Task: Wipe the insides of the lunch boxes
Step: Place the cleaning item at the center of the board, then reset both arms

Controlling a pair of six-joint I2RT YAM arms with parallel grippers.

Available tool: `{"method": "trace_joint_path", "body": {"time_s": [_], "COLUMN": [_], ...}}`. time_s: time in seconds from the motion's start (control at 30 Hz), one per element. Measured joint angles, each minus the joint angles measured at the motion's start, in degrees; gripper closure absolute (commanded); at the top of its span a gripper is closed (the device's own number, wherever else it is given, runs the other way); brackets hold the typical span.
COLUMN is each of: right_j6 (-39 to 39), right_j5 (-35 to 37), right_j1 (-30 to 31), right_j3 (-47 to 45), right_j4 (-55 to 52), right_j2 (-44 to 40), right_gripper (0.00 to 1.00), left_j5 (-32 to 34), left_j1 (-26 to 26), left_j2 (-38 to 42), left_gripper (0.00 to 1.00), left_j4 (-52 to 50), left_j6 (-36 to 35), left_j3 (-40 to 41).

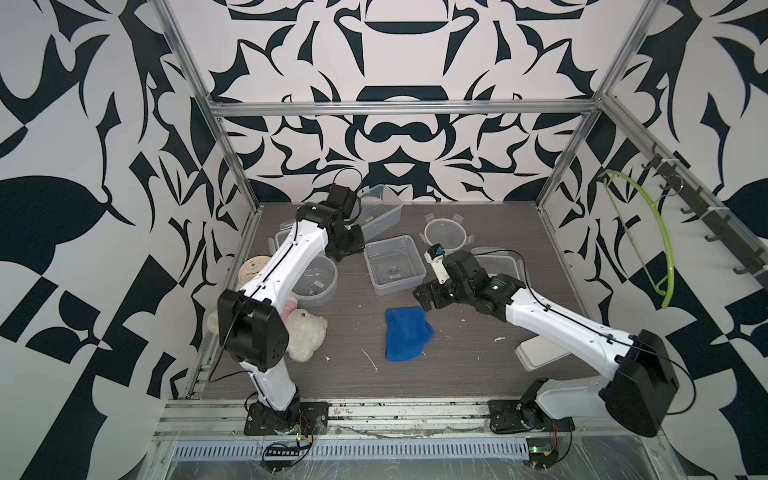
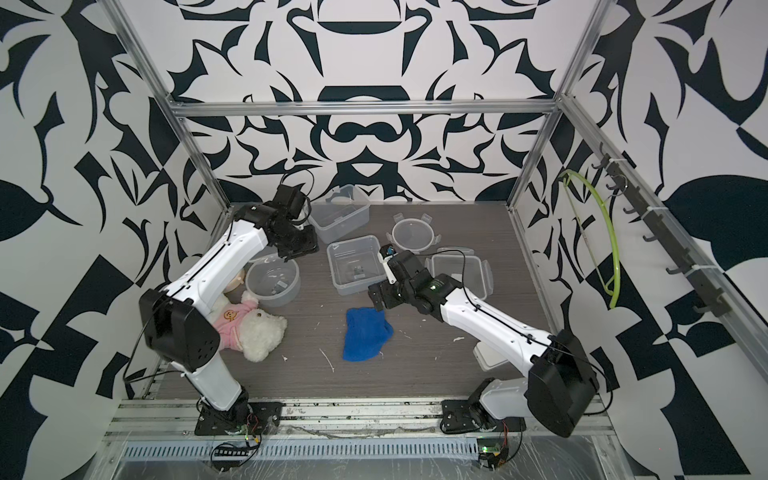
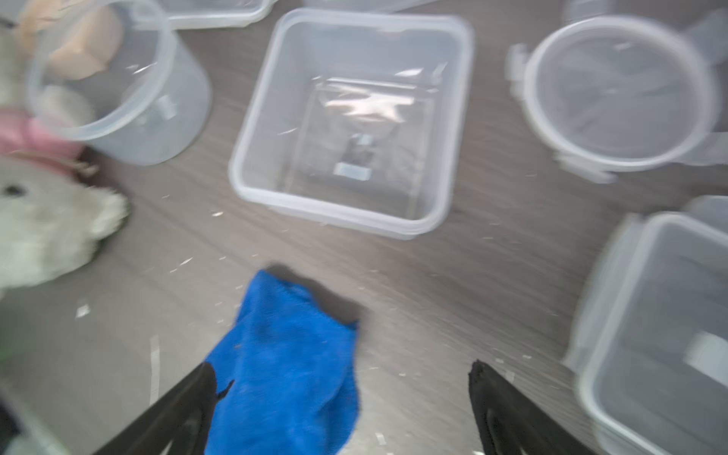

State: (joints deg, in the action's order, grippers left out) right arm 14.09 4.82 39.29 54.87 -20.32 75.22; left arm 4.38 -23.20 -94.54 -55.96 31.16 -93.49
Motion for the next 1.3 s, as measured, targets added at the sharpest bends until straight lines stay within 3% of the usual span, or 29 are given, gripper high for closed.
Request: {"method": "trace_joint_path", "body": {"time_s": [0.17,0.27,0.33,0.43,0.6,0.83,1.0,1.2,1.3], "right_j6": [-1.2,-2.9,-3.1,-3.6,-5.1,-8.7,-9.2,-9.5,-10.1], "right_j5": [13.1,13.9,14.9,17.5,21.0,24.1,20.4,15.2,12.9], "right_j1": [-5.6,-12.8,-17.4,-21.4,-24.0,-28.5,-33.0,-34.7,-34.7], "right_j3": [-1.1,-2.1,-3.6,-8.9,-16.1,-16.3,-24.1,-36.3,-36.7], "right_j4": [4.3,8.5,11.6,19.1,27.6,36.6,48.2,63.3,66.4], "right_j2": [1.4,4.1,6.4,8.1,8.6,10.1,12.3,13.3,14.2], "right_gripper": [0.0,0.0,0.0,0.0,0.0,0.0,0.0,0.0,0.0], "left_j5": [16.0,29.6,34.1,34.6,34.8,29.2,22.5,18.3,17.6], "left_j1": [1.6,2.8,3.9,4.4,7.7,17.1,22.7,23.6,23.8], "left_j2": [20.5,32.0,35.4,30.0,17.3,9.7,6.8,6.2,6.1], "left_gripper": [0.0,0.0,0.0,0.0,0.0,0.0,0.0,0.0,0.0], "left_j4": [12.3,28.1,42.9,59.1,68.8,82.6,88.5,106.5,108.0], "left_j6": [1.2,-1.4,-8.5,-21.6,-29.3,-29.1,-26.4,-25.1,-24.5], "left_j3": [14.7,28.9,41.1,56.0,62.5,63.8,64.0,72.8,73.1]}}
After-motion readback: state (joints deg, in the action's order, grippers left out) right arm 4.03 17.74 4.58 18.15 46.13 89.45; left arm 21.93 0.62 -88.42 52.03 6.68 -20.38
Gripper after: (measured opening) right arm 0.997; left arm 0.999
